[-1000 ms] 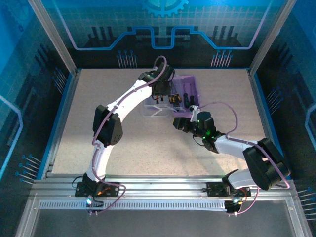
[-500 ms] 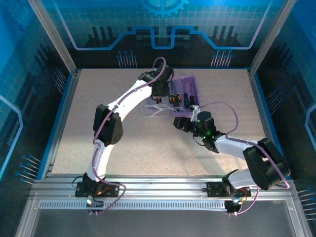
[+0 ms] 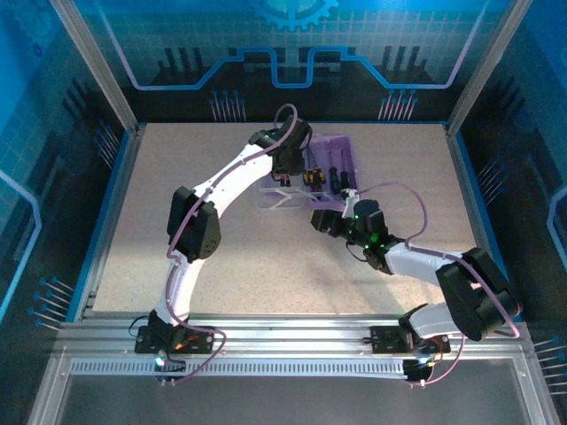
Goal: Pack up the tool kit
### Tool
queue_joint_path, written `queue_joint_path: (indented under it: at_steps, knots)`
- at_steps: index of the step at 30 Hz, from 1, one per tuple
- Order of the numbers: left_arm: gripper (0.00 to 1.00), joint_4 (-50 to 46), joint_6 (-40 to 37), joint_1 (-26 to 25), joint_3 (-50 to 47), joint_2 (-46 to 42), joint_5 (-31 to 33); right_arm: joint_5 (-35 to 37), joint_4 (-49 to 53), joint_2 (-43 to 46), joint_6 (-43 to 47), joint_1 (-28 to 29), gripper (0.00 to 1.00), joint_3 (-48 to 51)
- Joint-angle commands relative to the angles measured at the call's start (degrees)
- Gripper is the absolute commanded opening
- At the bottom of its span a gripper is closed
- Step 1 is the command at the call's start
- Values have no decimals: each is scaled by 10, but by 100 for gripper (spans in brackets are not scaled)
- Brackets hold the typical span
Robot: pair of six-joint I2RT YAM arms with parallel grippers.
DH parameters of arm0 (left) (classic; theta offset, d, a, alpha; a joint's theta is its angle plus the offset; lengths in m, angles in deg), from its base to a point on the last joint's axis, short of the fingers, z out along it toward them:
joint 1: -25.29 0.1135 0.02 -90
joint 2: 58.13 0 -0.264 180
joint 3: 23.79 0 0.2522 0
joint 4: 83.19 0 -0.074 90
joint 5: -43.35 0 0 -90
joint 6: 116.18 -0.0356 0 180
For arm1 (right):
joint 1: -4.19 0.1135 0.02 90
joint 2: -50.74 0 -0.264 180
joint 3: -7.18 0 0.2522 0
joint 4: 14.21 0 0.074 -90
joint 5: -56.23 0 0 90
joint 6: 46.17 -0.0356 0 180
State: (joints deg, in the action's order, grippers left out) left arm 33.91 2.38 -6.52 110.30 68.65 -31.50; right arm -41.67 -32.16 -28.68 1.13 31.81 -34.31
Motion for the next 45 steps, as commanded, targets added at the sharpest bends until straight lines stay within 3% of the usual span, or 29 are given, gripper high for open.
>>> queue_joint_path:
  at_steps: [1,4,11,16,20,24,29,34,39,45]
  knots:
    - [24,9,5,5,-24,-55,9,3,1,-2,-5,-8,63,0]
    - [28,39,6,12,-77,-112,27,6,2,0,-7,-8,63,2]
    - [48,128,78,58,-297,-262,64,6,-1,-8,-16,-8,63,3]
    - [63,162,134,123,-433,-343,62,0,-5,-16,-21,-8,63,2]
    - [68,176,163,181,-499,-368,37,1,-6,-19,-22,-7,63,0]
    - [71,170,178,226,-510,-356,12,7,-7,-24,-24,-7,63,2]
    - [70,133,174,255,-456,-280,-30,4,-9,-37,-23,-7,63,-2]
    - [66,105,196,259,-408,-208,-5,3,-2,-29,-19,-8,63,-3]
    - [65,96,254,271,-430,-223,61,10,10,-11,-12,-10,63,-1]
    - [63,94,261,307,-422,-202,7,-3,-12,-1,-12,-11,63,7]
